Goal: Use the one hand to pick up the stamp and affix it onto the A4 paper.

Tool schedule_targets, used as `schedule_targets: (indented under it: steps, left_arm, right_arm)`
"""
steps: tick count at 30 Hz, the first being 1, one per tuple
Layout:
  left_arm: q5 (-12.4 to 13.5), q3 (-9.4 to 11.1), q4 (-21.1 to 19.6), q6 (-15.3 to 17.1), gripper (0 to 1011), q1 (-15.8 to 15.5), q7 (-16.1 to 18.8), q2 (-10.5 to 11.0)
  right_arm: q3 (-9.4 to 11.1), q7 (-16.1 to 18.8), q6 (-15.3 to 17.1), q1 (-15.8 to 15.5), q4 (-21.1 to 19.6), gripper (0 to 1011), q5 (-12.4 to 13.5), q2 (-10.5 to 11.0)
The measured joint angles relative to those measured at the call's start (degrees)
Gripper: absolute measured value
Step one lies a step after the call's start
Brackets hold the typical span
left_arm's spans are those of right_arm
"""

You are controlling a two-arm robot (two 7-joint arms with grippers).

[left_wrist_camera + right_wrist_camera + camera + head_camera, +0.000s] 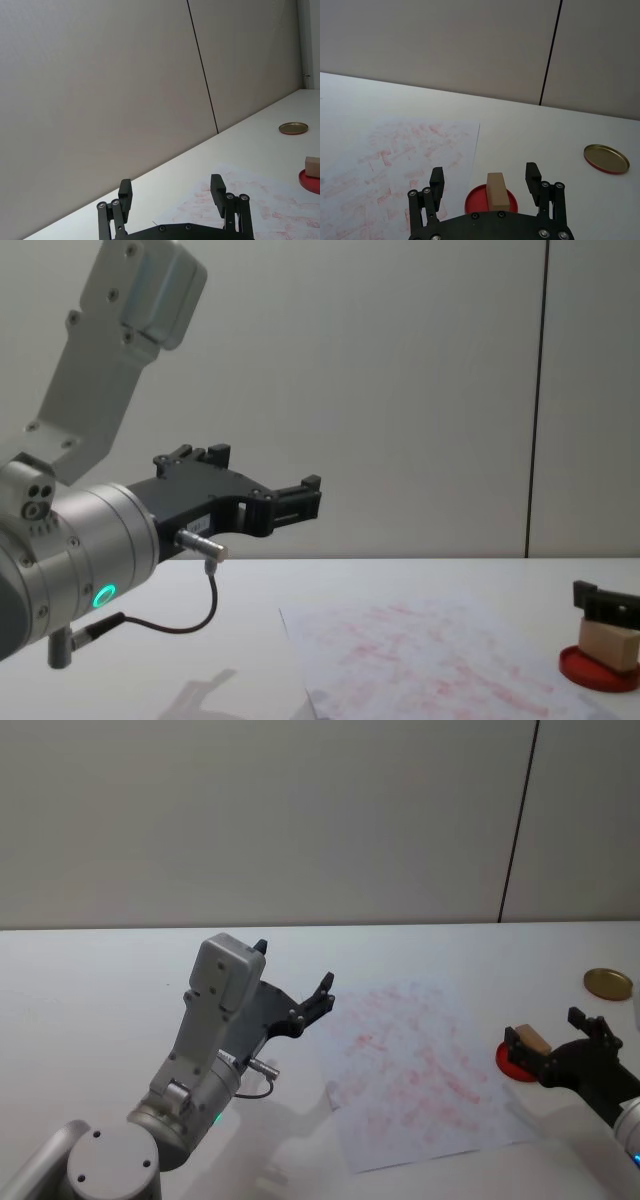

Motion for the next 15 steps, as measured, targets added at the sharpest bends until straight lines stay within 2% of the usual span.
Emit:
schedule_targets:
  steps: [15]
  left_arm:
    - [0.0, 0.0, 0.0, 0.0, 993, 0.0, 0.0, 0.0]
  right_arm:
    - [0.11, 2.58, 0.76, 3.41, 6.29, 1001, 0.73, -1.16]
